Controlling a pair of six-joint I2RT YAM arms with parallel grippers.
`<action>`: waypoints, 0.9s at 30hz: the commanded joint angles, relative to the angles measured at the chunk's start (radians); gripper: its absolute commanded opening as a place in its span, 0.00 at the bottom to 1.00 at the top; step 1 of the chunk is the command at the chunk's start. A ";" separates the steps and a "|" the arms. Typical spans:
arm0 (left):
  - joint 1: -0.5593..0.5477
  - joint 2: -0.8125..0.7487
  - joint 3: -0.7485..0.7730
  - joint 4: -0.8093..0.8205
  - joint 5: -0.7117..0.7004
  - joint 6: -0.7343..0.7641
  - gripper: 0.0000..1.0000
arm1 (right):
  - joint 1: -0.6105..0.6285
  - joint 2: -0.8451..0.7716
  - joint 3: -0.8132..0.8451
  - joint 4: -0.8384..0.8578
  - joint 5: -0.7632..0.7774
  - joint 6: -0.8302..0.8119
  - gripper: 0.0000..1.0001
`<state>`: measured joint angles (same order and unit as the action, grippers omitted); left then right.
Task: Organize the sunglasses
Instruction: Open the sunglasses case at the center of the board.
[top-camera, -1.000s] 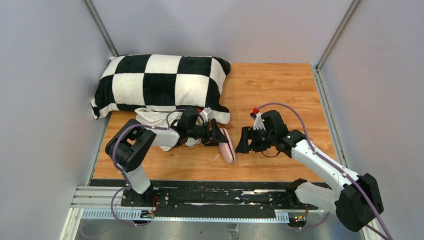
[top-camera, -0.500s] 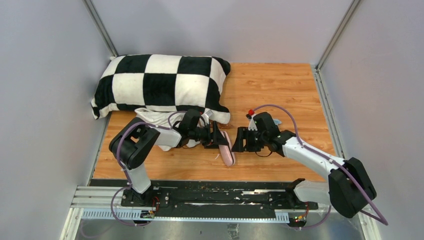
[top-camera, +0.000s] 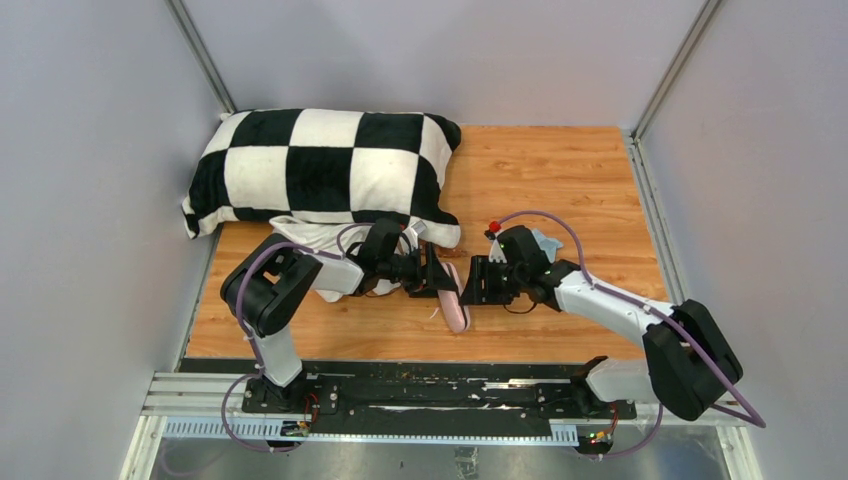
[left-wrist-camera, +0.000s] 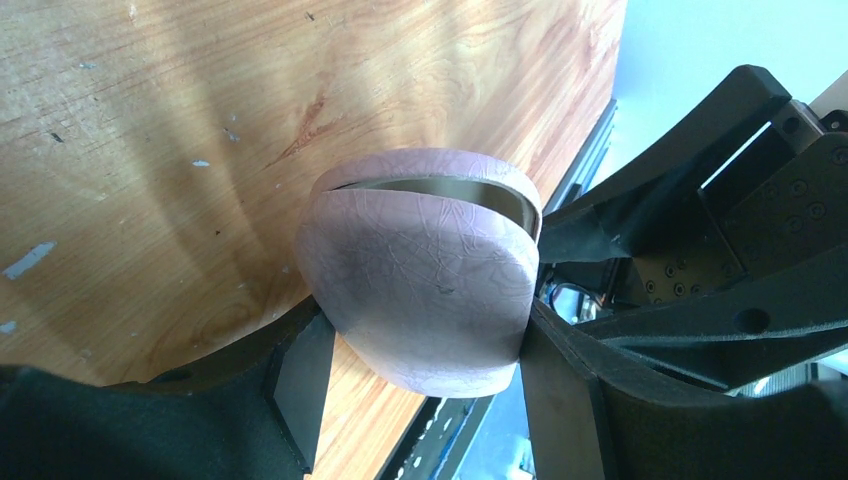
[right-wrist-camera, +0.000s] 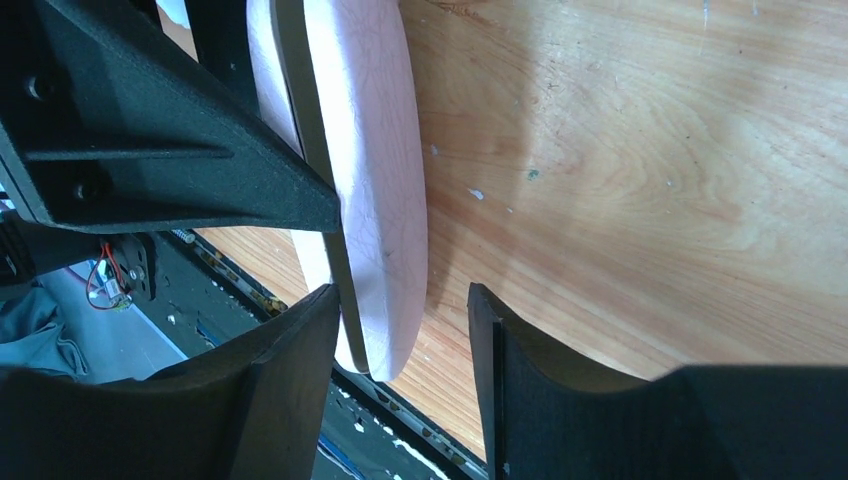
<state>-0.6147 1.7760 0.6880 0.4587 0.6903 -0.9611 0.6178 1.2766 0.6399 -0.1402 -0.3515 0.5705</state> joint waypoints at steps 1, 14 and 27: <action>-0.009 0.007 -0.004 0.001 0.037 0.047 0.00 | 0.013 0.041 -0.024 0.031 0.029 0.014 0.53; -0.008 0.007 -0.008 0.001 0.062 0.067 0.00 | -0.017 0.015 -0.055 0.044 0.026 0.011 0.53; -0.009 0.014 -0.012 0.001 0.082 0.079 0.00 | -0.022 0.019 -0.025 0.018 0.034 -0.017 0.56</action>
<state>-0.6102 1.7760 0.6880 0.4633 0.7078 -0.9253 0.6060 1.2770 0.6090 -0.0814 -0.3851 0.5930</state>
